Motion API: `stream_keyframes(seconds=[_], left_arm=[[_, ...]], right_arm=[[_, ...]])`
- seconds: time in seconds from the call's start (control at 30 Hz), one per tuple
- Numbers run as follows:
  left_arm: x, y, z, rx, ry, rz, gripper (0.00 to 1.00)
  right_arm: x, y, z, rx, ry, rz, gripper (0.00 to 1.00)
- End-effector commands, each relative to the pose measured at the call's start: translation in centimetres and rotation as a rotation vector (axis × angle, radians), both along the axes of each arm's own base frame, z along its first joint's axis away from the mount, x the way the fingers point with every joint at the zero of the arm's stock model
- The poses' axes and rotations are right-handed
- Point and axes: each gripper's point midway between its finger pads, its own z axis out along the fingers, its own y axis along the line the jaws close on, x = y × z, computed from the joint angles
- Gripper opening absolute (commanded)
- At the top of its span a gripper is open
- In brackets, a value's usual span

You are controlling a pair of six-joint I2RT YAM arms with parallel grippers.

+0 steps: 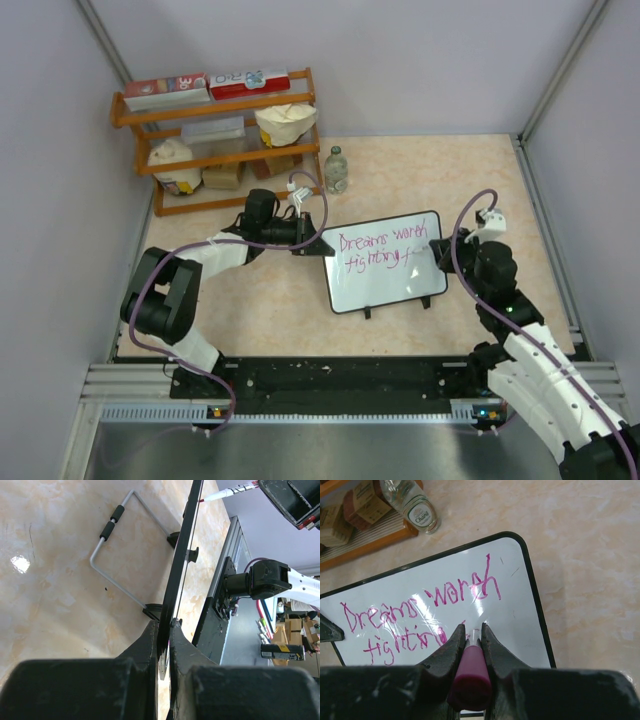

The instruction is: Write a sentence on the whiteboard

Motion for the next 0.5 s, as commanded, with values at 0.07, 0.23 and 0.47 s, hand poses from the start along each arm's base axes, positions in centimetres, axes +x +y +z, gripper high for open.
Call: stream_keyframes(seconds=[0.07, 0.23, 0.47], left_arm=[[2.3, 0.9, -0.6, 0.078, -0.074, 0.097, 0.00], [2.4, 0.9, -0.7, 0.079, -0.075, 0.099, 0.00], [2.3, 0.9, -0.6, 0.079, -0.076, 0.099, 0.00]], right_arm=[[-0.6, 0.2, -0.7, 0.001, 0.007, 0.028, 0.00], [-1.1, -0.2, -1.7, -0.005, 0.031, 0.015, 0.00], [-0.9, -1.2, -1.5, -0.021, 0.029, -0.044, 0.00]])
